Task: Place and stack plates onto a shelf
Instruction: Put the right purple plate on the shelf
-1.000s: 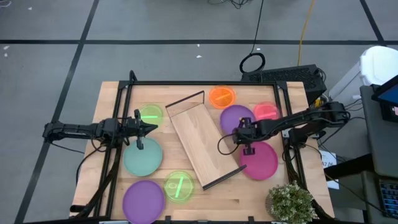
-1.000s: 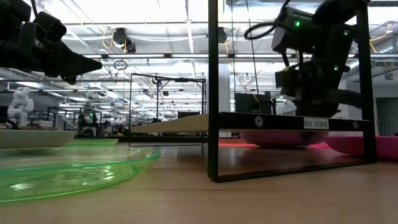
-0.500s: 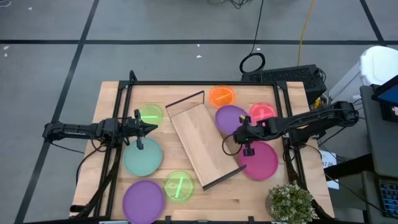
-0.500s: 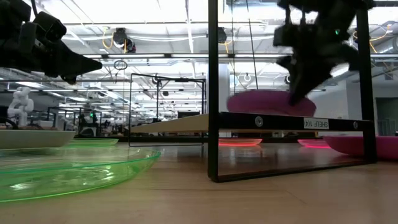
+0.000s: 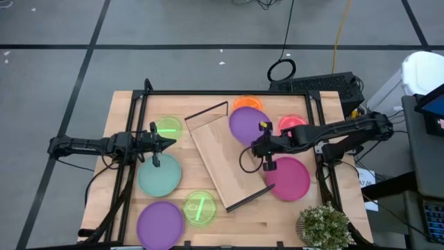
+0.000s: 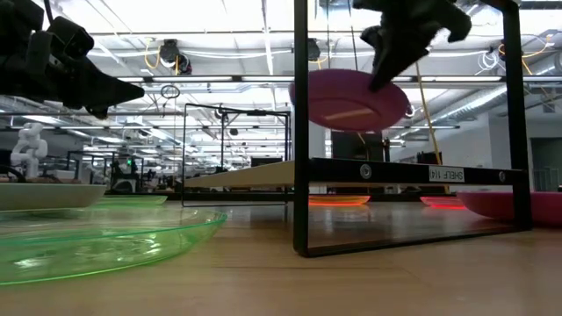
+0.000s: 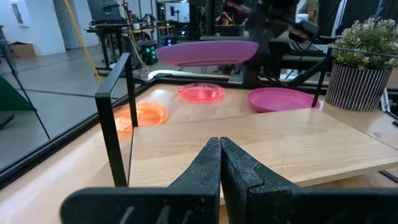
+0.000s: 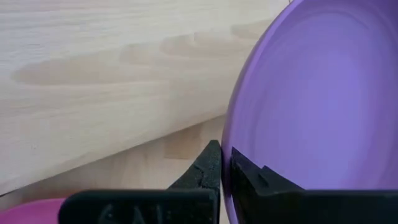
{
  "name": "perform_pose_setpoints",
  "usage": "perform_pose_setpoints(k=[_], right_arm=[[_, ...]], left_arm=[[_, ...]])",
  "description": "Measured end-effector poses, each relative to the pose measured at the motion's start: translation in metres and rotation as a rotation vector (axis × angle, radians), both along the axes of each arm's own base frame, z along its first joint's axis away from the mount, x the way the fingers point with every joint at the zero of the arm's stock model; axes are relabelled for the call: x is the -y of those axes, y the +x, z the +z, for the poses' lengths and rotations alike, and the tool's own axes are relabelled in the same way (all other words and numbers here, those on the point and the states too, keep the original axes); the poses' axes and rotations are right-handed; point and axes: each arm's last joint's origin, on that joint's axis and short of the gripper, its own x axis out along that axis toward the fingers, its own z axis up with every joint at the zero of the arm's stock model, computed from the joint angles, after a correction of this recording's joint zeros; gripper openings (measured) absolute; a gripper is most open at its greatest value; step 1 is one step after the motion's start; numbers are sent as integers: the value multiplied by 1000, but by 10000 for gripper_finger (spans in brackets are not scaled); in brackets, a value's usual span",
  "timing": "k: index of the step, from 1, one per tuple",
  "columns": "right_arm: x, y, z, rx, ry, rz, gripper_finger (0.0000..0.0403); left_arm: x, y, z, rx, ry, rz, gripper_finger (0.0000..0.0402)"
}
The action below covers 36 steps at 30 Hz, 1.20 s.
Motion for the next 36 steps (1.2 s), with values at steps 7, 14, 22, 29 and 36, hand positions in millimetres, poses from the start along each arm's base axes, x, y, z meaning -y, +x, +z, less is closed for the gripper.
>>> perform_pose_setpoints(k=[7, 14, 22, 29, 36], right_arm=[[-12, 16, 10, -26, -13, 60, 0], [-32, 21, 13, -51, -25, 157, 0], [-52, 16, 12, -97, -57, 407, 0], [-55, 15, 11, -123, -59, 582, 0], [-54, 13, -5, -185, -172, 816, 0]], left_arm=[[0, 0, 0, 0, -17, 1, 1], [0, 0, -1, -1, -36, 1, 1], [0, 0, -1, 1, -64, 1, 1], [0, 0, -1, 3, -78, 2, 1], [0, 0, -1, 3, -82, 3, 1]])
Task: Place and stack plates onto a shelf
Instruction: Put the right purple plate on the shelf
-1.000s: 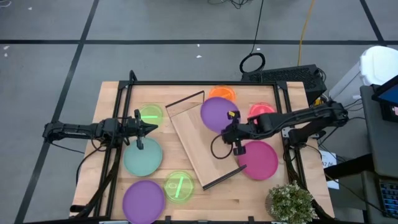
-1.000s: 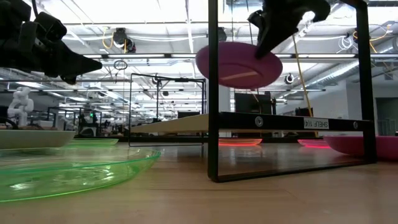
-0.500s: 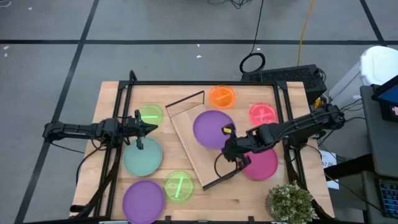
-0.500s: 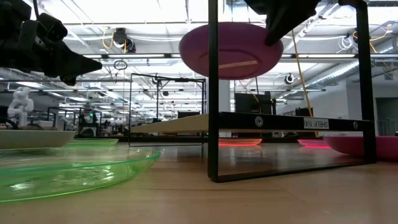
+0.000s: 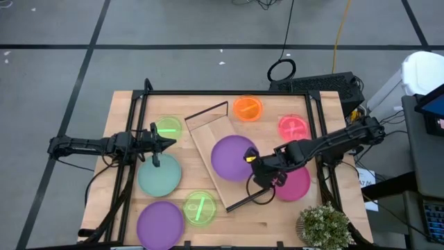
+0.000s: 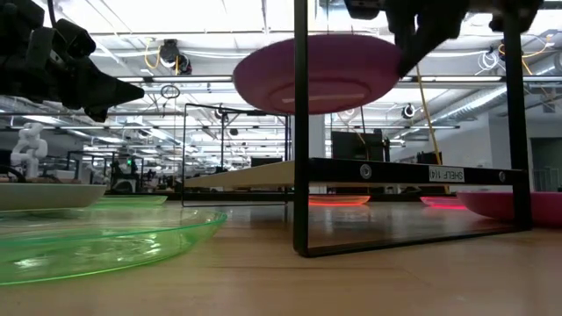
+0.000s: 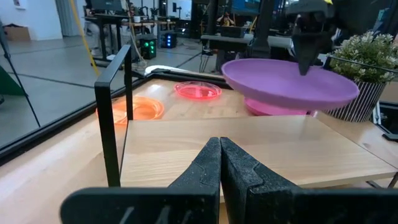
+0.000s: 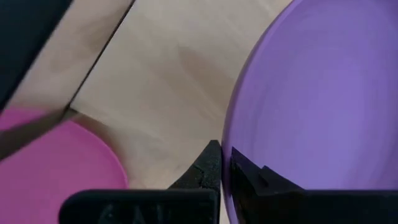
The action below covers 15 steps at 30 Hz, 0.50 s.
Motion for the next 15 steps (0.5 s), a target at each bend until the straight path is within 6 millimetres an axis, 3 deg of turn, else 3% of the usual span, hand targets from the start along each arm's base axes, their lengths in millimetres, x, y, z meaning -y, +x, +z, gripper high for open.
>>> perform_pose_setpoints(k=[15], right_arm=[[0, -14, -50, -99, -6, 306, 0]], left_arm=[[0, 0, 0, -2, 1, 1, 1]])
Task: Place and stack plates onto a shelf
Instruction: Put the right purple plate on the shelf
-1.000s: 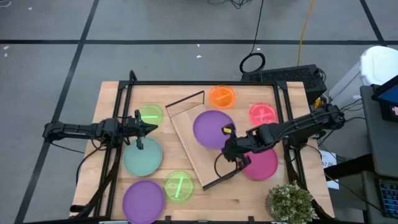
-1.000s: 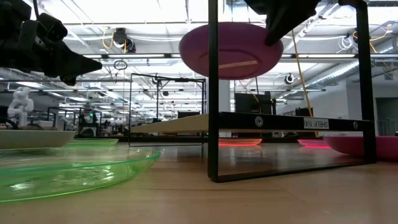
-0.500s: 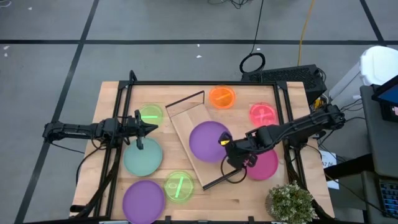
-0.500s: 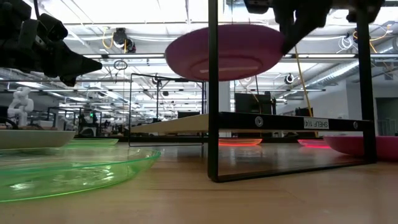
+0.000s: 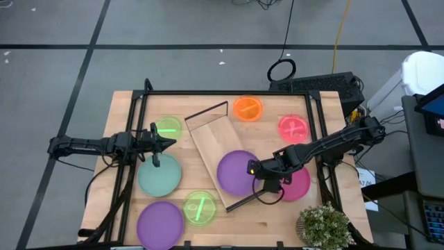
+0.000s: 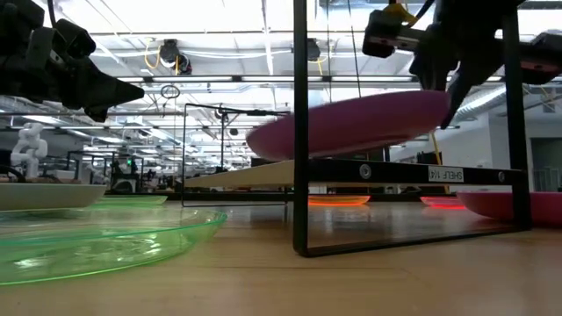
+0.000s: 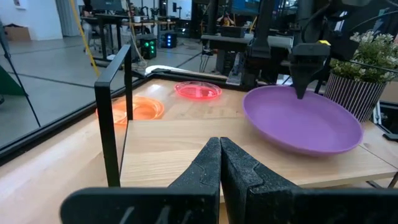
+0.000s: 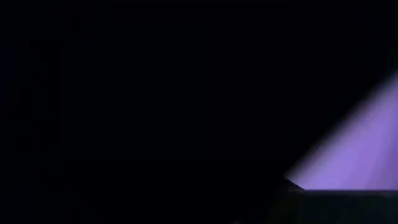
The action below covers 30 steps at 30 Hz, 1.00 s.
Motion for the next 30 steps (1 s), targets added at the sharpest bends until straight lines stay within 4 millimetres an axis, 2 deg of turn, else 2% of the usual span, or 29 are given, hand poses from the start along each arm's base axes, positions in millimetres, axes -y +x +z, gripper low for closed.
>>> perform_pose_setpoints(k=[12, 30], right_arm=[[-2, 1, -9, 29, 76, 41, 7], [-3, 1, -10, 34, 84, 21, 9]], left_arm=[[0, 0, 0, -1, 3, 0, 1], [0, 0, 0, -2, 3, -1, 1]])
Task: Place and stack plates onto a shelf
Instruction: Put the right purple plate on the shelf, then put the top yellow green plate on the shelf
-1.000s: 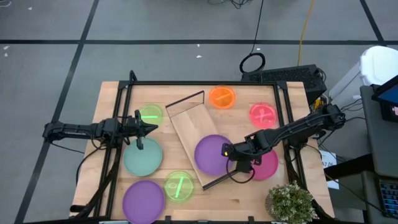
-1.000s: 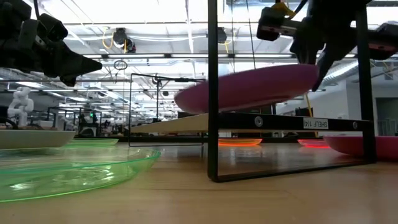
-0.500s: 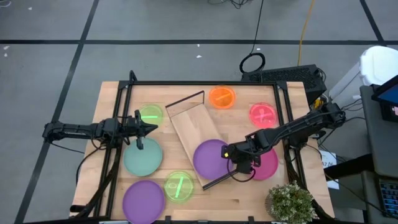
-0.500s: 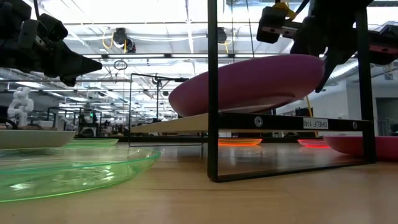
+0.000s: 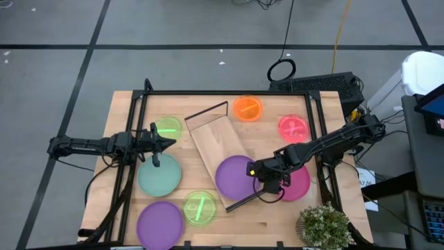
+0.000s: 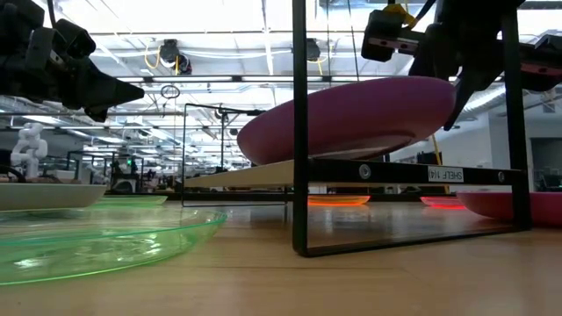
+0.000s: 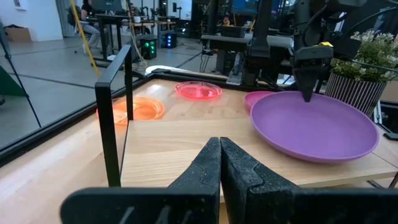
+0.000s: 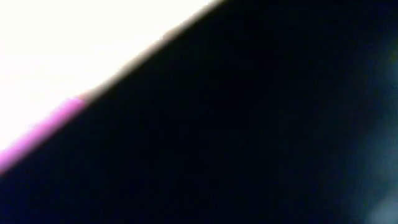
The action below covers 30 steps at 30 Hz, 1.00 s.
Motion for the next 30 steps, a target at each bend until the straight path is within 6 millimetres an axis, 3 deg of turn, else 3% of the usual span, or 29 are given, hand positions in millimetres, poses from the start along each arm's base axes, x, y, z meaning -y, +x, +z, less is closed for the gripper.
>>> perform_pose_setpoints(k=[5, 17, 24, 30], right_arm=[[-1, 0, 0, -2, 5, -14, 18], [-3, 4, 1, 33, 43, -76, 107], [-1, -2, 13, 87, 8, -112, 108], [4, -8, 32, 188, -3, -241, 106]], left_arm=[[0, 0, 0, 0, 0, 0, 1], [0, 0, 0, 1, -3, 1, 1], [0, 0, 0, -1, -3, 1, 1], [-2, 0, 0, 9, -19, 56, 1]])
